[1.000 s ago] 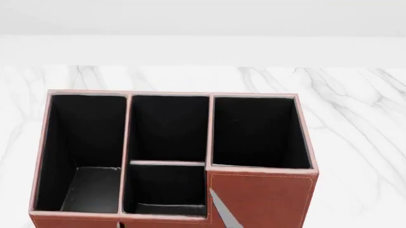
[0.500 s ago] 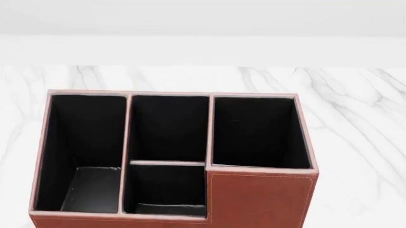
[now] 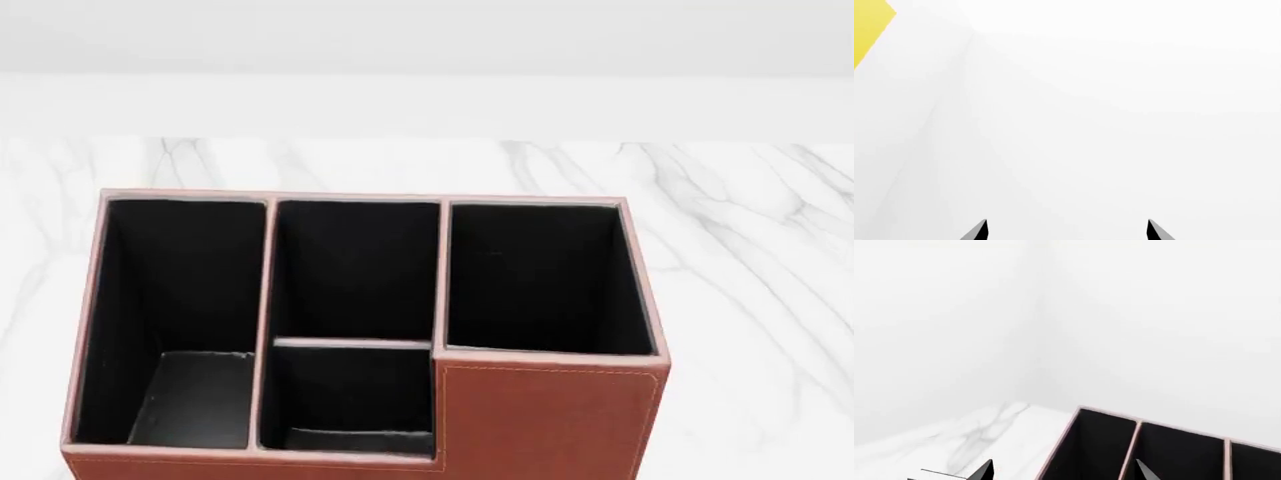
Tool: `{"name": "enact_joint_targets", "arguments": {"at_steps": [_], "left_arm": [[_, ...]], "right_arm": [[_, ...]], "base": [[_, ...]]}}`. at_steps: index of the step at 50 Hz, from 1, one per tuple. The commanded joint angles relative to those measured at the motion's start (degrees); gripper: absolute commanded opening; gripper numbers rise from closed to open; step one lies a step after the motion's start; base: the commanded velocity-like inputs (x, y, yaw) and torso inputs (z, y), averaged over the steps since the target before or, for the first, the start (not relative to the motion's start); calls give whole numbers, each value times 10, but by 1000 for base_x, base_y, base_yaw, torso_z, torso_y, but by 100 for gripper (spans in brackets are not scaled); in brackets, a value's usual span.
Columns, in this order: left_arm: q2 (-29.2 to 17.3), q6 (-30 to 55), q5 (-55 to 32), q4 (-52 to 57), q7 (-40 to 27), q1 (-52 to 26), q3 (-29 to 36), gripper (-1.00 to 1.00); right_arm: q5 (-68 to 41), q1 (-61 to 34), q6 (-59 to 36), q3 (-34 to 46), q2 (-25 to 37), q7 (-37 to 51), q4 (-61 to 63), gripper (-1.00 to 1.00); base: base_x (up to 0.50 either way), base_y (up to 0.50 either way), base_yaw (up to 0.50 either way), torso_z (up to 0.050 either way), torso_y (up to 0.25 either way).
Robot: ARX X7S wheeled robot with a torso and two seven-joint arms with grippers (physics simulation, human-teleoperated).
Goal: Pick up the yellow and white mug and place it to the right of the caddy.
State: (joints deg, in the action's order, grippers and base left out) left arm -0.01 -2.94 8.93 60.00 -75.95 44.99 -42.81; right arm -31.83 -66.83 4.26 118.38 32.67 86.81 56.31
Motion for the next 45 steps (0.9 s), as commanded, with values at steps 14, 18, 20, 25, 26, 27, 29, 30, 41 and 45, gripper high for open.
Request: {"name": "enact_joint_targets", "arguments": {"at_steps": [14,18,20,25,26,27,29,30,41,45], "left_arm": [[0,0,6,0,1,0,7,100],[0,1,4,0,1,0,6,100],[0,1,6,0,1,0,8,100],[0,1,4,0,2,0,7,100],[0,2,4,0,2,0,7,100],[0,2,4,0,2,0,8,100],[0,2,3,0,2,0,8,100],[0,2,3,0,2,0,8,100],[0,1,-3,0,4,0,1,100],[0,1,-3,0,4,0,1,100]], "right_arm": [[-33,42,27,-6,-16,-52,-80,100],[-35,53,38,-4,-20,-67,-95,100],[-36,58,41,-4,-22,-71,-102,100],[-41,74,57,-3,-26,-88,-127,100],[-42,76,59,-3,-26,-91,-130,100],[-46,81,69,-4,-26,-99,-142,100],[-49,86,76,-4,-25,-105,-152,100],[-50,87,77,-4,-26,-107,-154,100],[-68,115,114,-4,-26,-149,-210,100],[-72,121,120,-4,-26,-157,-220,100]], "base": [[0,0,0,0,0],[0,0,0,0,0],[0,0,0,0,0],[0,0,0,0,0],[0,0,0,0,0],[0,0,0,0,0],[0,0,0,0,0],[0,0,0,0,0],[0,0,0,0,0],[0,0,0,0,0]]}}
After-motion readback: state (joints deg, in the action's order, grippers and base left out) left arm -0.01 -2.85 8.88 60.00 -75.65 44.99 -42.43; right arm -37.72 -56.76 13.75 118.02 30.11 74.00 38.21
